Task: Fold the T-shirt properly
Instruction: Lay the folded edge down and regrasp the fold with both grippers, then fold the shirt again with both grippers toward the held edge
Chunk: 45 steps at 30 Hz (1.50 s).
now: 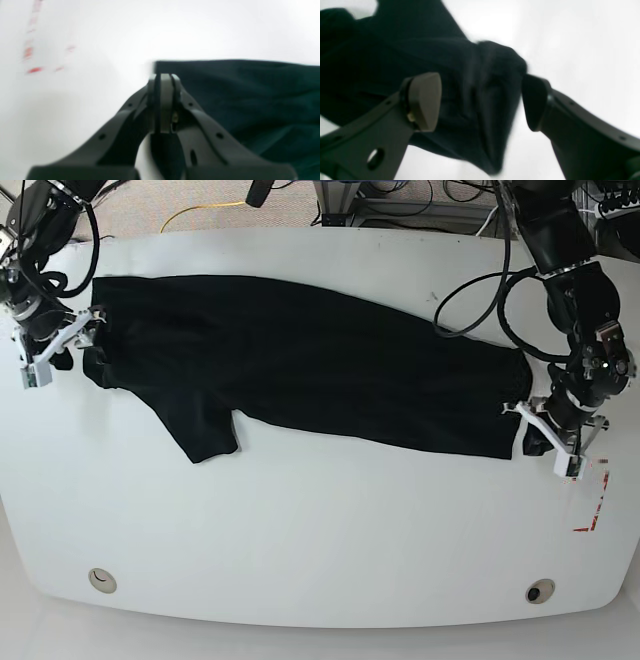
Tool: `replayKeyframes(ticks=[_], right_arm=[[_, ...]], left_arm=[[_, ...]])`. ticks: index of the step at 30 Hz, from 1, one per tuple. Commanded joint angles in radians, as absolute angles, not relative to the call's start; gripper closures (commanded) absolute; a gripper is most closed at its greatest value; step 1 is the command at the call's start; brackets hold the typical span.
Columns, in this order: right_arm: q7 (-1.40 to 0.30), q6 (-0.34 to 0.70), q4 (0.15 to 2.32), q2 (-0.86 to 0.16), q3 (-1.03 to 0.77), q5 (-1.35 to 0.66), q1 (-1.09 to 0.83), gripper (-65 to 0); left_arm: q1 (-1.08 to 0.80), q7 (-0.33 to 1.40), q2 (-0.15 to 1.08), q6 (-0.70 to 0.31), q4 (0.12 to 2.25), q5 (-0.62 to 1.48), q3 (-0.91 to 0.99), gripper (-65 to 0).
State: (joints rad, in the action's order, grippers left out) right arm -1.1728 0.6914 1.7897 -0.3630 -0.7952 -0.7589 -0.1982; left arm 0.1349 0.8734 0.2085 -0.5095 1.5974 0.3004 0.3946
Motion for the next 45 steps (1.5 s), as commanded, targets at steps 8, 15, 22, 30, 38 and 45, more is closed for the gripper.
replayKeyframes(ticks=[8,15,22,30,38,45], right_arm=[[-1.17,0.698,1.807,-0.251,-0.648,-0.757,-0.104,-30.6],[-1.17,0.698,1.633,-0.239,-0.616,-0.582,-0.061,-10.3],[-1.122,0.698,1.385,-0.348,-0.616,-0.446,-0.022,-10.3],[-1.098,0.698,1.334,-0.435,-0.615,-0.372,-0.002,-10.3],[-1.107,0.698,1.409,-0.446,-0.616,-0.395,-0.002,-10.3],[-1.188,0.698,1.531,-0.446,-0.621,-0.602,0.004,-10.3]], left_arm=[[0.139,0.852,0.168,-0.512,1.488,0.315,0.275,-0.6],[0.061,0.852,0.228,-0.512,1.458,0.317,0.277,-0.6],[-0.028,0.851,0.286,-0.512,1.466,0.321,0.278,-0.4],[-0.051,0.851,0.3,-0.513,1.412,0.317,0.278,-0.4],[-0.076,0.858,0.3,-0.553,1.481,0.321,0.278,-0.4],[-0.085,0.937,0.3,-0.575,1.515,0.315,0.28,-0.4]])
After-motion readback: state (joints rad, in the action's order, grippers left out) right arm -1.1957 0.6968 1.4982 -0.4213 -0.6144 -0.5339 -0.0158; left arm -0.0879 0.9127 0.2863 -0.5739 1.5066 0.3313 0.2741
